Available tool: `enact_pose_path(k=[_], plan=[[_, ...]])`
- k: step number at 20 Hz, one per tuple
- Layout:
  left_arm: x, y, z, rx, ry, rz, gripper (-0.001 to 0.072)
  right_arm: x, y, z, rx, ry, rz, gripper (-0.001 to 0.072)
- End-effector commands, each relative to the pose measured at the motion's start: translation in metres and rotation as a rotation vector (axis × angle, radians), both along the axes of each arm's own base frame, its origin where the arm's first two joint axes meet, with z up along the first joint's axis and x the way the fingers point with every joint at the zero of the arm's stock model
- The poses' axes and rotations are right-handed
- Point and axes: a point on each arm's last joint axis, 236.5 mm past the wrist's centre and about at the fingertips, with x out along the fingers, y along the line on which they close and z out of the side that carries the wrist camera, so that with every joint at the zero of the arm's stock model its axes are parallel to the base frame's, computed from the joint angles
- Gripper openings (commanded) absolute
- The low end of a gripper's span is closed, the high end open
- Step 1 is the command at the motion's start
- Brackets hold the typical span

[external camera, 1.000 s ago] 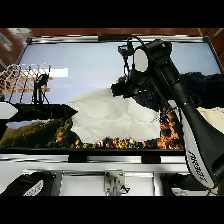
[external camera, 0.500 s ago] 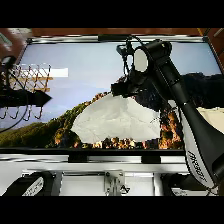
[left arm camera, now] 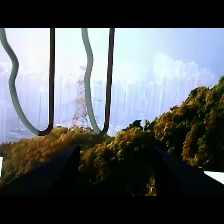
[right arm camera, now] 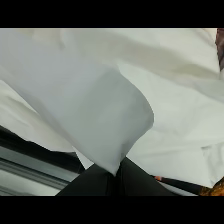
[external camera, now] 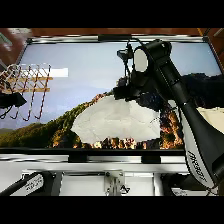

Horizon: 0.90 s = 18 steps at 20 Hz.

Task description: Fold the shirts.

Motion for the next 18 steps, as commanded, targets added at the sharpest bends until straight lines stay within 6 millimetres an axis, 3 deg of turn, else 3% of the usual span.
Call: enact_pose_path(k=[1, 3, 8, 18], plan=[[0.006, 0.008, -0.04, -0.039, 0.082, -0.002, 0.0561, -0.006, -0.004, -0.001, -0.018, 0.027, 0.001, 0.0072], [0.009, 0.008, -0.053, -0.048, 0.103, -0.012, 0.0559, -0.007, -0.004, -0.001, -0.018, 0.029, -0.006, 0.0072], [0.011, 0.016, -0.061, -0.045, 0.108, -0.005, 0.0557, -0.007, -0.004, -0.001, -0.015, 0.031, -0.022, 0.0073], [0.007, 0.017, -0.123, -0.123, 0.244, -0.003, 0.0529, -0.007, -0.004, -0.001, -0.014, 0.033, -0.035, 0.0073]])
